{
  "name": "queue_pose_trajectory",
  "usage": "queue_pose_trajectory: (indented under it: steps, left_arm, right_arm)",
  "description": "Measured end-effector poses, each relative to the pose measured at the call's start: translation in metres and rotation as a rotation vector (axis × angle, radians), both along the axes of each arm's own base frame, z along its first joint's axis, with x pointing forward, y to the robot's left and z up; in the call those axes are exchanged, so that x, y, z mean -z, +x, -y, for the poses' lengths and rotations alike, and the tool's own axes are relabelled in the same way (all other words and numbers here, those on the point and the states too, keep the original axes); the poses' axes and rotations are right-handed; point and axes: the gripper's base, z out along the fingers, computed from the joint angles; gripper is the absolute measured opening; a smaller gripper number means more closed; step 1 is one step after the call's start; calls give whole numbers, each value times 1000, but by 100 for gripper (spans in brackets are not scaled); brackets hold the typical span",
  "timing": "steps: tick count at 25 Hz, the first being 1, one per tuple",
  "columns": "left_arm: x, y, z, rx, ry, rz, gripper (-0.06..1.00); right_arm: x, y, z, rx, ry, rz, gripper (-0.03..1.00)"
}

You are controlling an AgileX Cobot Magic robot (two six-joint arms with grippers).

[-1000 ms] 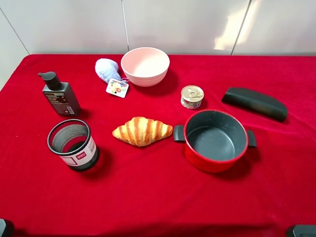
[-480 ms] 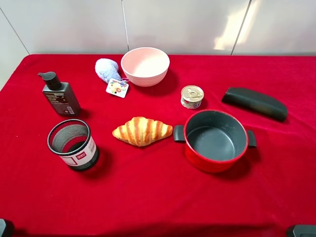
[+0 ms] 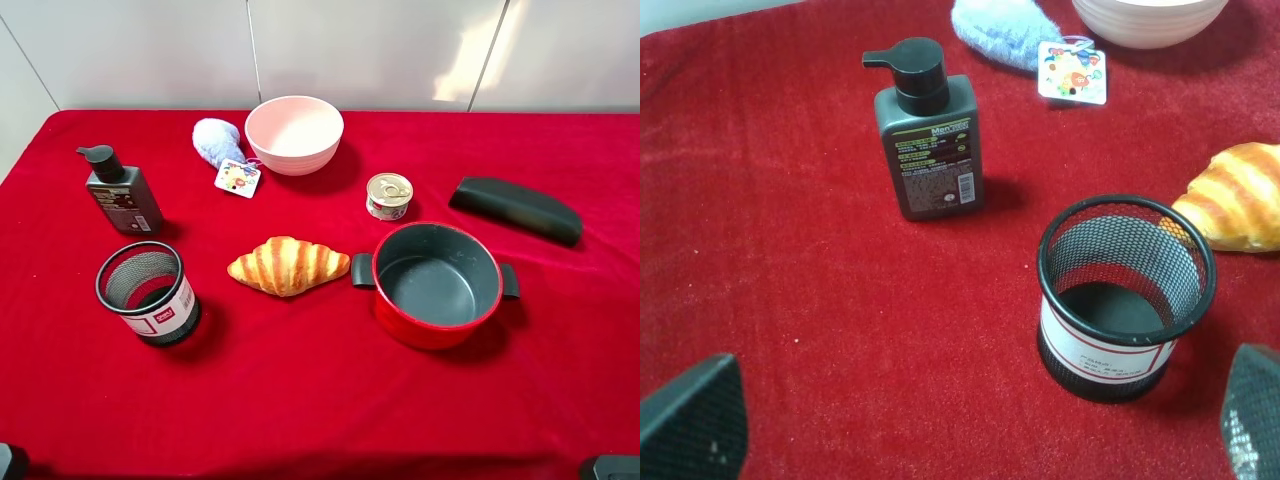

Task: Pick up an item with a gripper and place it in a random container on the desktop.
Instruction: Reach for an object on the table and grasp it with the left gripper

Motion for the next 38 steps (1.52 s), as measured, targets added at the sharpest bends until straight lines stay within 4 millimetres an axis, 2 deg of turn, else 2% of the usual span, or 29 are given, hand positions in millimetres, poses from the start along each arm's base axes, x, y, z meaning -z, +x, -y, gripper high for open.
queue_pose_trajectory:
  steps: [10, 15, 20, 28, 32, 38]
  left_arm:
    - [-14, -1, -6, -46, 52, 95, 91]
    - [-19, 6, -7, -50, 70, 60, 89]
    - [-37, 32, -6, -38, 97, 3, 88]
    - [-86, 84, -4, -9, 160, 13, 88]
    - [-109, 116, -2, -3, 170, -7, 88]
    - [-126, 164, 0, 19, 203, -63, 88]
  right_arm:
    - [0, 0, 0, 0, 0, 0, 69]
    - [0, 0, 0, 0, 0, 0, 69]
    - [0, 0, 0, 0, 0, 0, 69]
    - [0, 0, 0, 0, 0, 0, 69]
    - [0, 0, 0, 0, 0, 0, 69]
    - [0, 0, 0, 0, 0, 0, 69]
